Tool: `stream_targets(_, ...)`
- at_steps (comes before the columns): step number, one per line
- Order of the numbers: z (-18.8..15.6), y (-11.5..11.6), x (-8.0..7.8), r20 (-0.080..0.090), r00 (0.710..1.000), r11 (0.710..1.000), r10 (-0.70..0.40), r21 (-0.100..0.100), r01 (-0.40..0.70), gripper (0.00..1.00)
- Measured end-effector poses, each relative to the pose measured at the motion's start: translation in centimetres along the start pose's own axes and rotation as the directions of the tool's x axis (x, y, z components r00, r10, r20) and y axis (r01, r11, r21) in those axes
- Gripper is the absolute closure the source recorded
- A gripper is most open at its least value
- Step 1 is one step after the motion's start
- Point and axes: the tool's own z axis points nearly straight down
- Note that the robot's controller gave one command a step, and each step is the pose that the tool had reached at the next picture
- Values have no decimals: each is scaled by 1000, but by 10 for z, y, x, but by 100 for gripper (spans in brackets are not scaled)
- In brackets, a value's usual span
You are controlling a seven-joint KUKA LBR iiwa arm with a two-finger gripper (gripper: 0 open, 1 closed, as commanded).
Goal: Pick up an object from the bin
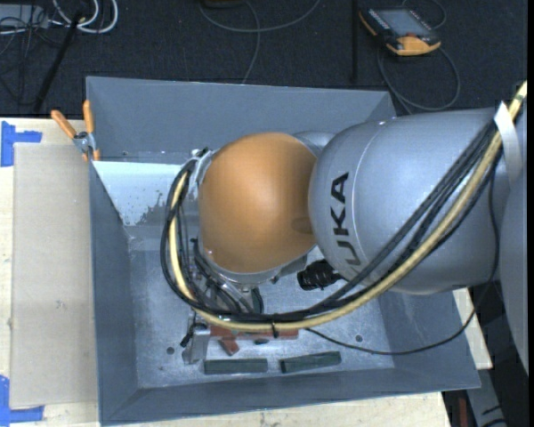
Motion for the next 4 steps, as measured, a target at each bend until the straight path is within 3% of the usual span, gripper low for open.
stream_targets(1, 155, -120, 7, 15, 992, 992, 122, -5, -122, 0)
stream_targets(2, 123, -123, 9, 10, 999, 999, -36, -3, 36, 0)
stream_targets(3, 124, -143, 5, 7, 999, 999, 46, -2, -46, 0)
stream_targets(4, 153, -154, 2, 15, 982, 982, 190, -7, -190, 0)
